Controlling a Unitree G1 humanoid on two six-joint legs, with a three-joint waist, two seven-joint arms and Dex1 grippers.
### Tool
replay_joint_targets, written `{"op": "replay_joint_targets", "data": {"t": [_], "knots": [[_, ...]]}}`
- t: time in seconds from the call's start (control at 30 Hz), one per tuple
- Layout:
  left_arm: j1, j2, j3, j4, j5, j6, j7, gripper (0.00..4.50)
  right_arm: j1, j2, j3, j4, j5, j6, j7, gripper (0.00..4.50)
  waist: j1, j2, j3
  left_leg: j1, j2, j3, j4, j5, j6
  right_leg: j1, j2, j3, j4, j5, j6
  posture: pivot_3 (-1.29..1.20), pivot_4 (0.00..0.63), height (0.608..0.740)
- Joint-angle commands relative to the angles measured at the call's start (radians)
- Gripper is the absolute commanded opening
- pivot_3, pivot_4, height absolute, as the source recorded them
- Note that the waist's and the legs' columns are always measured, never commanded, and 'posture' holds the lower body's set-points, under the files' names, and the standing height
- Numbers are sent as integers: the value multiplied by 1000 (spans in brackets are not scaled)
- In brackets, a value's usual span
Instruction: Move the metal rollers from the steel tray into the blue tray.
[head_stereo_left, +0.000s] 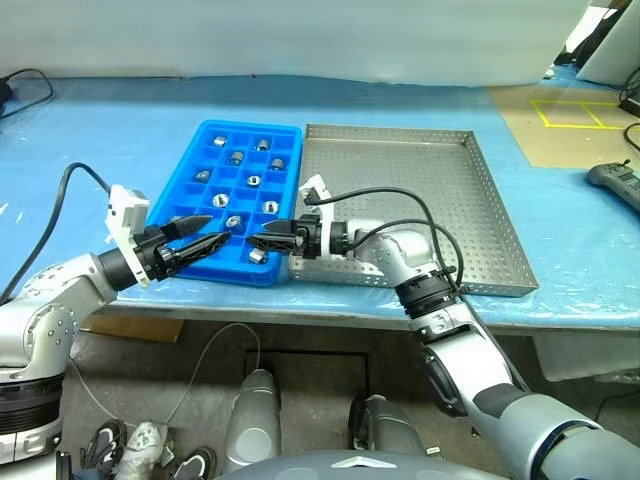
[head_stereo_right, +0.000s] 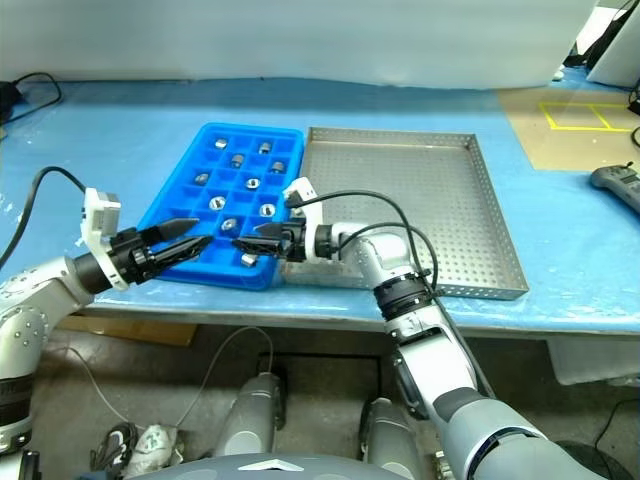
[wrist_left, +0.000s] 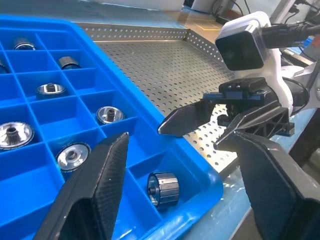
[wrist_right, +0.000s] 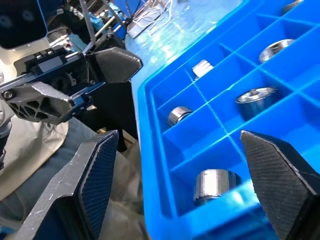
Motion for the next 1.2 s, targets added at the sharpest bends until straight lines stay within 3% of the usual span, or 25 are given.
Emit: {"op": "replay_joint_targets", "data": {"t": [0.03,0.3,0.5,1.2], "knots": [[-42,-5,-19,13,1,-9,-5,3501,18,-44,-72,-147,64,37,0,4101,0,0,0,0,0,0,0,0,0,0,0,0,0,0,0,146,150,740],[-221,-191,-159,177,136,-137,79,3501,128,-147,-244,-231,37,-76,-159,4101,2,-1,-1,1,-1,0,2,0,0,1,0,1,0,1,2,142,150,740],[-279,-305,-217,291,225,-234,104,3501,150,-160,-269,-198,2,-139,-242,4101,-11,-1,-1,0,-1,0,3,0,0,1,0,1,0,3,5,129,150,740],[-303,-344,-235,335,255,-290,39,3501,130,-157,-252,-184,-11,-150,-291,4101,-10,-1,-1,-1,-1,0,4,-1,2,1,0,0,-1,1,1,124,150,740]]}}
